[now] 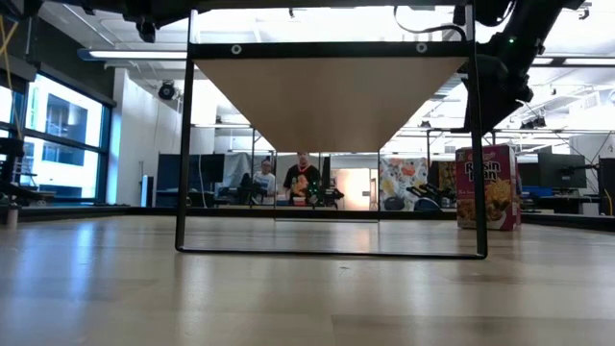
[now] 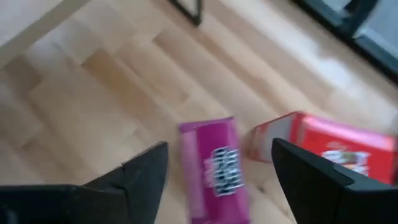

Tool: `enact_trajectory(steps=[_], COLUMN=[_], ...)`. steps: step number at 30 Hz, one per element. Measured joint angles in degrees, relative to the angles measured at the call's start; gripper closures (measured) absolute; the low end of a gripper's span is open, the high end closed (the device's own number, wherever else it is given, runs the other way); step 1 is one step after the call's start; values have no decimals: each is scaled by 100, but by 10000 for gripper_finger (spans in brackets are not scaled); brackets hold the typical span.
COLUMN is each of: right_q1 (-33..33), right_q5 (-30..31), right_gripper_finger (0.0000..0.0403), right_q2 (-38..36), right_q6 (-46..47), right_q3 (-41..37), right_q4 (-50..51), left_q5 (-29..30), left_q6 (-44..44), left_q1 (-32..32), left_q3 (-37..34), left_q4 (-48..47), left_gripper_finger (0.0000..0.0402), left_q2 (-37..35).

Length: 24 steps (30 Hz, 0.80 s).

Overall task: Stack cereal on shelf
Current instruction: Put the top purple cereal box on the shelf

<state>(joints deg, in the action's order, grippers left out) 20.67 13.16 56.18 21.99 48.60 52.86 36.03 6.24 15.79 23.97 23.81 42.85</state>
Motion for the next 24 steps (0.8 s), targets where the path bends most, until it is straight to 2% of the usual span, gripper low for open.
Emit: enact_trajectory(steps=[6, 14, 19, 24], right_q1=[-2, 0, 0, -2], right_q5=[-169, 17, -412, -395], right_gripper_finger=[133, 133, 133, 139], right_q2=[44, 50, 71, 120], right_q6=[-2, -45, 3, 27], right_q3=[-146, -571, -651, -651], right_q4=[-71, -332, -348, -384], left_q5=[-2, -142, -140, -140], left_q6=[-2, -17, -15, -14], left_q1=[0, 0, 0, 0], left_q3=[0, -1, 0, -1], left_q4=[0, 4, 7, 7], left_gripper_finger=[401, 401, 401, 401], left_q2=[0, 0, 0, -1])
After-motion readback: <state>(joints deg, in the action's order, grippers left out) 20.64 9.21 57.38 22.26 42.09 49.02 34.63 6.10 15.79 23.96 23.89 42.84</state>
